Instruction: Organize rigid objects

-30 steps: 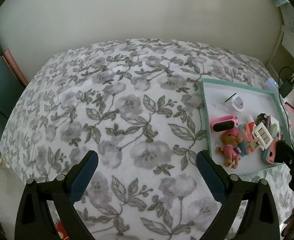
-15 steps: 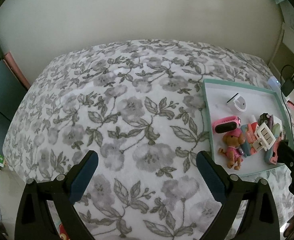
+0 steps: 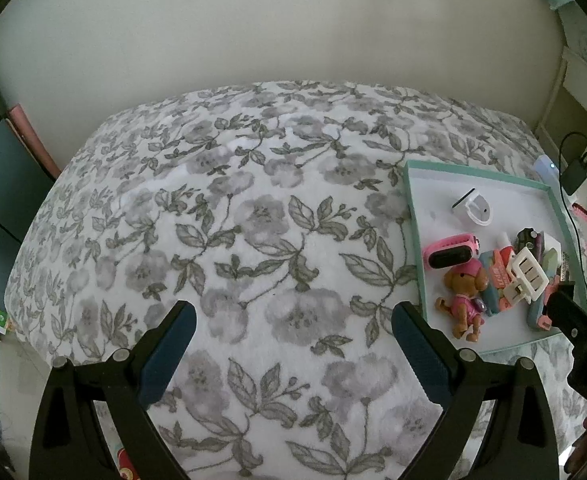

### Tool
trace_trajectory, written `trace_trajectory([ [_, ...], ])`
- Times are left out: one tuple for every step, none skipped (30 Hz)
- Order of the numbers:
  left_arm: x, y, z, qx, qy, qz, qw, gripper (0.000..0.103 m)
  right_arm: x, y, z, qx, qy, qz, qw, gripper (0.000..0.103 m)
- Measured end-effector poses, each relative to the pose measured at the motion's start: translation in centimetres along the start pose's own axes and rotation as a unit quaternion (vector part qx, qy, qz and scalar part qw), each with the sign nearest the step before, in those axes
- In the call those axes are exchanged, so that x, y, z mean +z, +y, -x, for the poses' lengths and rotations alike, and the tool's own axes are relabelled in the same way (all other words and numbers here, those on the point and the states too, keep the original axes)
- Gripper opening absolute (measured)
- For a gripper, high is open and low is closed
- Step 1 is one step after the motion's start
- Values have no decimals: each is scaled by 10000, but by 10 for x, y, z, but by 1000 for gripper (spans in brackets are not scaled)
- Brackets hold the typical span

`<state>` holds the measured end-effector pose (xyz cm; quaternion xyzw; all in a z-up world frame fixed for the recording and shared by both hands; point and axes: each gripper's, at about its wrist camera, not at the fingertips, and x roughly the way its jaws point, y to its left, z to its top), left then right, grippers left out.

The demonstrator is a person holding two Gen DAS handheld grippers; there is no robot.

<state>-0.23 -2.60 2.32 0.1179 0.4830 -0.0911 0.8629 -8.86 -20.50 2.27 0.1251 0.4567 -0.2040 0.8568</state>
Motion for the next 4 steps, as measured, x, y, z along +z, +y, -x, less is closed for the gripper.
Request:
trace_trajectory([
  [0,0,1,7,-16,5,10000,98,0,0,0,2,-3,-3,10000,103],
  [-1,-1,1,15,-22,11,10000,98,0,0,0,2,0,-1,10000,103],
  [0,-1,0,9,-14,10,10000,98,0,0,0,0,7,1,10000,103],
  [-1,-1,1,7,-10,16,10000,98,0,1,0,-1,7,0,10000,103],
])
